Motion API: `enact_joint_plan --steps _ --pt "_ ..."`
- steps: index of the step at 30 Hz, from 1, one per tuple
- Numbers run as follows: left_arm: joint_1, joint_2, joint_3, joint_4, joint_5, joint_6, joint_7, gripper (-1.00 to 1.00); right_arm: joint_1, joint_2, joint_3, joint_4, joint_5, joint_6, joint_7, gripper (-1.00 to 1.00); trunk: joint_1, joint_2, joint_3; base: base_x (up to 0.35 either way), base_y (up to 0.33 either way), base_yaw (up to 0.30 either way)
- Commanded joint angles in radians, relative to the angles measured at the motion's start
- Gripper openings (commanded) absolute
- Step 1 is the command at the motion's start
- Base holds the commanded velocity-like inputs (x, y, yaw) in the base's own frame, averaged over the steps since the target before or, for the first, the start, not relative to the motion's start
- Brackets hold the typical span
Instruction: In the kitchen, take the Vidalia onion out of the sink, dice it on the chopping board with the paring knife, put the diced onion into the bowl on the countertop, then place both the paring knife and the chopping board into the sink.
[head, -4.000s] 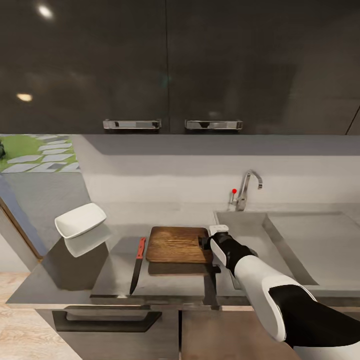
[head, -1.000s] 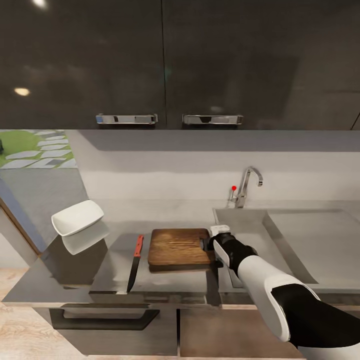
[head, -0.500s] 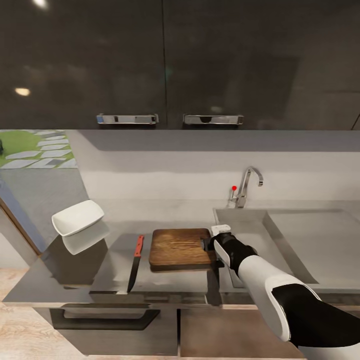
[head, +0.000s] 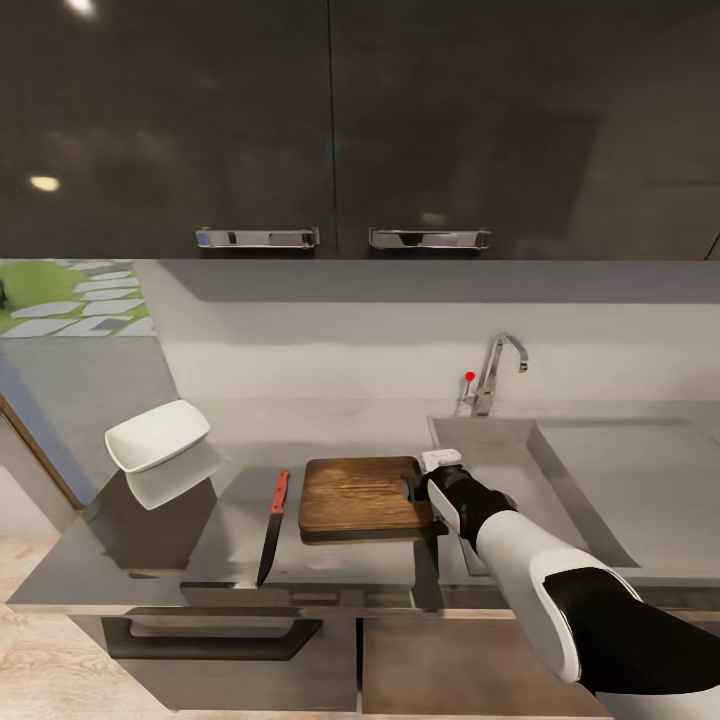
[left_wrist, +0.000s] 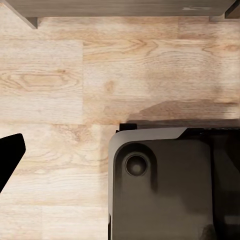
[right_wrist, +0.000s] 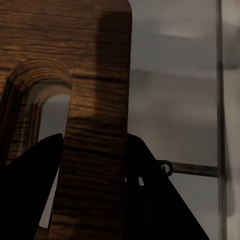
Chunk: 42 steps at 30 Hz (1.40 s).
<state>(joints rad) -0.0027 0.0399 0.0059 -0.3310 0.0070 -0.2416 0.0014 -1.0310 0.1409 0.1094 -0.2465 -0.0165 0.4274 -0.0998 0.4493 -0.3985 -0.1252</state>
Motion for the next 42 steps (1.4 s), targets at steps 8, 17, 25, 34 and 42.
enact_joint_plan --steps 8,17,25,34,42 --pt "0.0 0.0 0.0 0.0 0.001 -0.002 0.0 1.0 0.0 0.0 0.01 0.01 -0.019 0.005 -0.003 -1.0 0.001 -0.002 -0.002 0.0 0.0 0.0" --pt "0.0 0.0 0.0 0.0 0.001 -0.002 0.0 1.0 0.0 0.002 0.01 0.01 -0.019 0.005 -0.003 1.0 0.001 -0.002 -0.002 0.0 0.0 0.0" --pt "0.0 0.0 0.0 0.0 0.001 -0.002 0.0 1.0 0.0 0.002 0.01 0.01 -0.019 0.005 -0.003 1.0 0.001 -0.002 -0.002 0.0 0.0 0.0" --pt "0.0 0.0 0.0 0.0 0.001 -0.002 0.0 1.0 0.0 0.003 0.01 0.004 -0.022 0.005 -0.005 1.0 0.001 -0.002 -0.002 0.0 0.0 0.0" --pt "0.0 0.0 0.0 0.0 0.001 -0.002 0.0 1.0 0.0 0.01 0.006 -0.075 -0.022 0.024 -0.009 1.0 0.001 -0.002 -0.002 0.0 0.0 0.0"
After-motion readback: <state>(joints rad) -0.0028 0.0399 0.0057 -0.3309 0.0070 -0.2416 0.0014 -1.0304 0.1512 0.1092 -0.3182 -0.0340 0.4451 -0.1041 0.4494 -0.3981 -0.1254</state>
